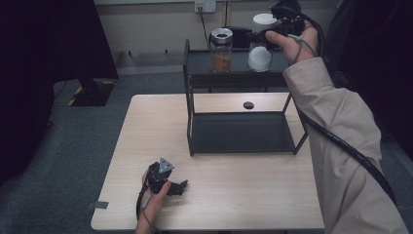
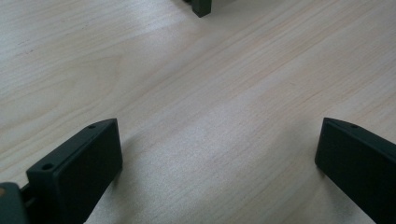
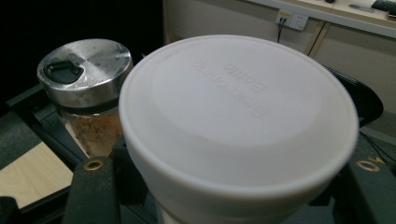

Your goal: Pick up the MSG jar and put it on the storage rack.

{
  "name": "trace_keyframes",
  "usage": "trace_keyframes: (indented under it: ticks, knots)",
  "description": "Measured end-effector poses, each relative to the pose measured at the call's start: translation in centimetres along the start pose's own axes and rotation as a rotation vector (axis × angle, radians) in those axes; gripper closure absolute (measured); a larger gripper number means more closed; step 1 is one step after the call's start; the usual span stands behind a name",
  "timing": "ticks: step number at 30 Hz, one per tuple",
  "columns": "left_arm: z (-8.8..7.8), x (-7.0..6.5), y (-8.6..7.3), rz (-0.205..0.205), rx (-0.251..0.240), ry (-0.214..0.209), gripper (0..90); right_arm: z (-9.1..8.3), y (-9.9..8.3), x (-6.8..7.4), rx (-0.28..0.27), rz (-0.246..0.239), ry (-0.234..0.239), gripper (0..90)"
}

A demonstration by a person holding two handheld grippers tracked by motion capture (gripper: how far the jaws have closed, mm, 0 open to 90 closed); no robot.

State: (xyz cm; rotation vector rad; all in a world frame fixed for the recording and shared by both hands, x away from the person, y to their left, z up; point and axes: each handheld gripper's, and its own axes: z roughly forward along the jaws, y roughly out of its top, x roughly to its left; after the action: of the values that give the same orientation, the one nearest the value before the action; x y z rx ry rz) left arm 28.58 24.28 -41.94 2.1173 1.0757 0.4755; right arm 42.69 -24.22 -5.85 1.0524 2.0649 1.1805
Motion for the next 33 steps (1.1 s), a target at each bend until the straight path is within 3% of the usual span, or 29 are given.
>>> trace_keyframes:
  ticks: [25,33]
  knots:
    - [0.0,0.0,0.0,0.000,0.000,0.000,0.0,0.4,-1.5,-0.6,-0.039,0.045,-0.007,32.6]
    - [0.0,0.0,0.0,0.000,0.000,0.000,0.0,0.2,-1.6,-0.5,-0.046,0.058,-0.014,23.4]
